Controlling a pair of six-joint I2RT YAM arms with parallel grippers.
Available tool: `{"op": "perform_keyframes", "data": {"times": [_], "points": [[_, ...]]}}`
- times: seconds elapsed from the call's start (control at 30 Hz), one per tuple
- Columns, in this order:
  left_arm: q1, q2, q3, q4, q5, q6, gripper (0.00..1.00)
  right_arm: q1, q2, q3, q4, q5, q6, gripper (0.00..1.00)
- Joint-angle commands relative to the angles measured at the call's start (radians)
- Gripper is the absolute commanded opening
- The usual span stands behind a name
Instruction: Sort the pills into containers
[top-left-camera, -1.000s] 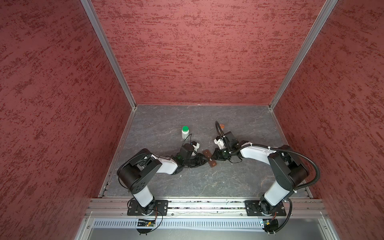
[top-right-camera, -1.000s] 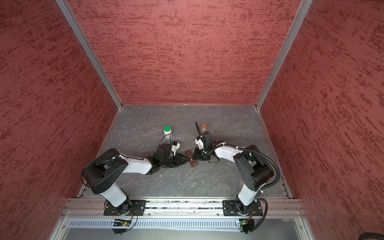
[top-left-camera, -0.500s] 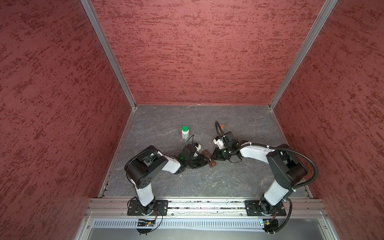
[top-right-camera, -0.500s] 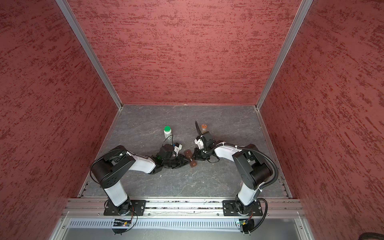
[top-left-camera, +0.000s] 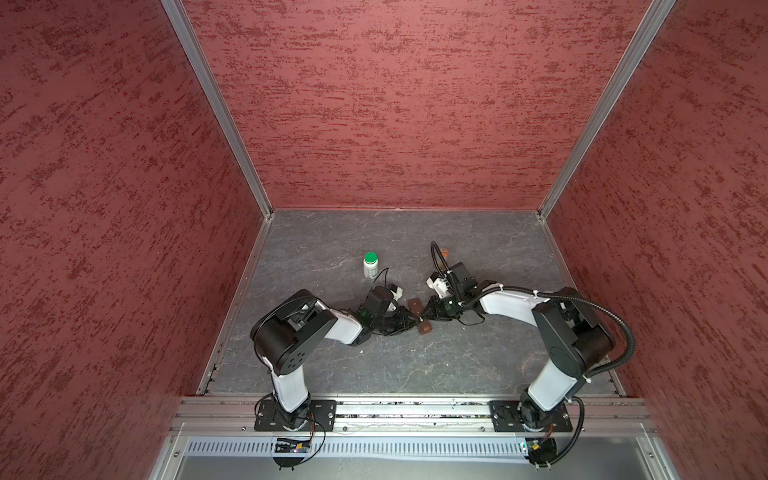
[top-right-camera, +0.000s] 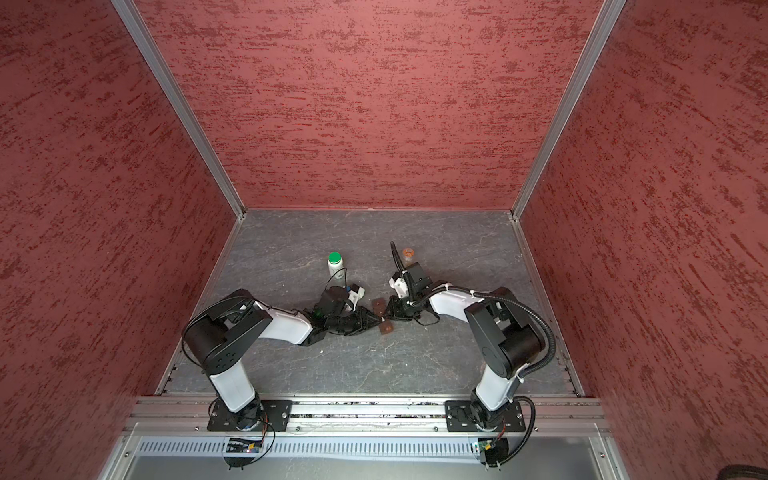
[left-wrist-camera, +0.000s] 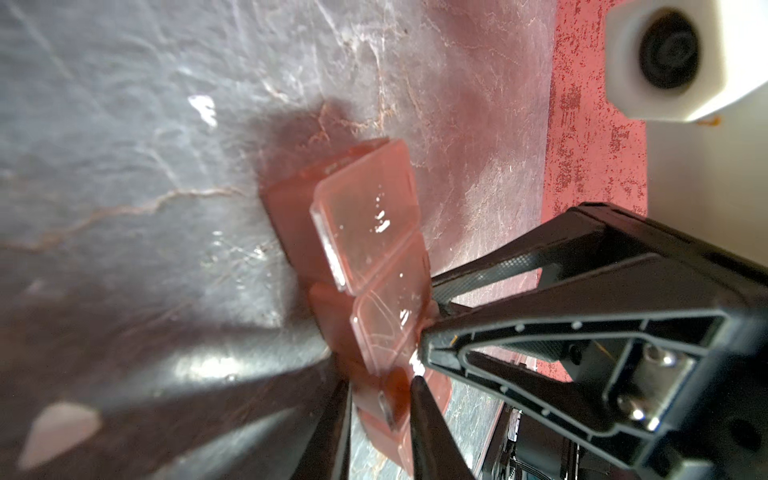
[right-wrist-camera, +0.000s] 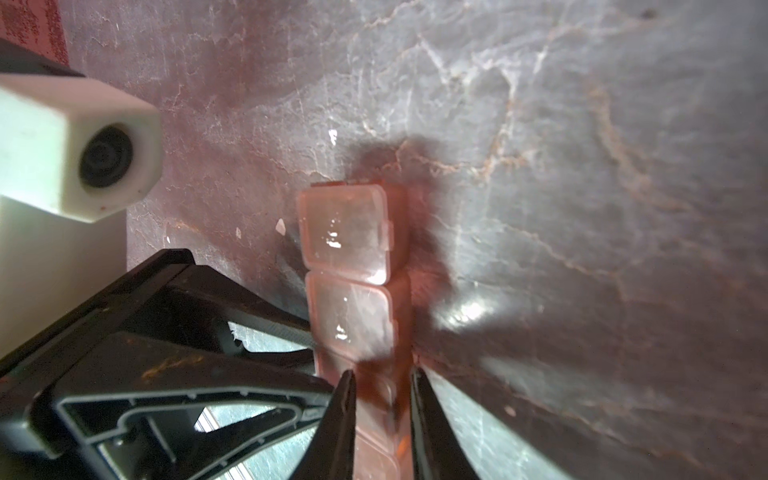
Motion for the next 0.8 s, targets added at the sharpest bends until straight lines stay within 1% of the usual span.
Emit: {"op": "perform_keyframes", "data": {"times": [0.0, 0.2, 0.5, 0.53, 0.63, 0.67, 0.77], "points": [[-0.007, 0.048, 0.035, -0.009, -0.006, 0.018, 0.24, 0.018, 0.059, -0.019, -0.055, -0.012, -0.027, 0.22], [-0.011, 0.059, 0.044, -0.015, 0.001, 0.020, 0.23, 0.026, 0.074, -0.038, -0.038, -0.017, -0.022, 0.20], [-0.019, 0.073, 0.055, -0.017, 0.009, 0.021, 0.22, 0.037, 0.123, -0.065, -0.017, 0.020, -0.020, 0.17], [-0.018, 0.073, 0.053, -0.017, 0.008, 0.022, 0.22, 0.038, 0.128, -0.064, -0.023, 0.026, -0.021, 0.18], [-0.019, 0.067, 0.052, -0.021, 0.006, 0.023, 0.22, 0.037, 0.121, -0.064, -0.038, 0.035, -0.018, 0.31], [-0.018, 0.066, 0.053, -0.022, 0.007, 0.024, 0.22, 0.036, 0.110, -0.066, -0.040, 0.035, -0.016, 0.33], [-0.016, 0.062, 0.050, -0.027, 0.005, 0.026, 0.22, 0.030, 0.079, -0.065, -0.050, 0.032, -0.018, 0.33]]}}
